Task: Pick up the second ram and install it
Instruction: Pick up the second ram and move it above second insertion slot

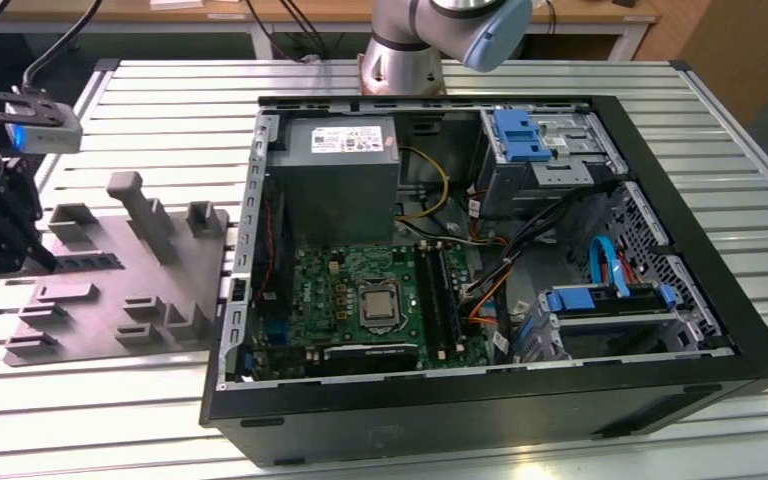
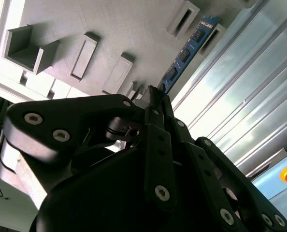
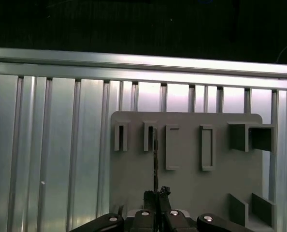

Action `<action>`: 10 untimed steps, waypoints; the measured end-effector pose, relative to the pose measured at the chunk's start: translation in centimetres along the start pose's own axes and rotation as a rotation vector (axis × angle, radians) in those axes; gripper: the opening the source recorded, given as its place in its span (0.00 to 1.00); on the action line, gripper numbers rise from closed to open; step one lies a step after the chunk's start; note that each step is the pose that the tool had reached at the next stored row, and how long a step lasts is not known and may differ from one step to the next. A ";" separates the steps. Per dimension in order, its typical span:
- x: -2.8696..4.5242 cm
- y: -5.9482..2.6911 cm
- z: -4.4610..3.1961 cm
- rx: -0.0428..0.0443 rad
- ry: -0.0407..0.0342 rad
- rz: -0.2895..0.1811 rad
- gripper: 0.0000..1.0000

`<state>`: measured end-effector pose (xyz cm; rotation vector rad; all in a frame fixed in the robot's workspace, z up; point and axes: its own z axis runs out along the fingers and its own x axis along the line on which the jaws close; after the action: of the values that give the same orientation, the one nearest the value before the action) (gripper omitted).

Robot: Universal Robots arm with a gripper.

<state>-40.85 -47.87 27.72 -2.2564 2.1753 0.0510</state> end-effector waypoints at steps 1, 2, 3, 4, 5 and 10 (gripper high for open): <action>0.00 0.00 -0.11 0.0001 -0.0001 0.000 0.14; -0.01 0.00 -0.22 0.0001 -0.0001 0.000 0.14; -0.01 0.01 -0.34 0.0001 -0.0001 0.000 0.14; -0.01 0.01 -0.46 0.0001 -0.0001 0.000 0.14; -0.02 0.01 -0.60 0.0000 0.0000 0.000 0.14; -0.03 0.02 -1.09 0.0000 0.0000 0.000 0.14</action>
<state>-40.85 -47.87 28.81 -2.2564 2.1753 0.0510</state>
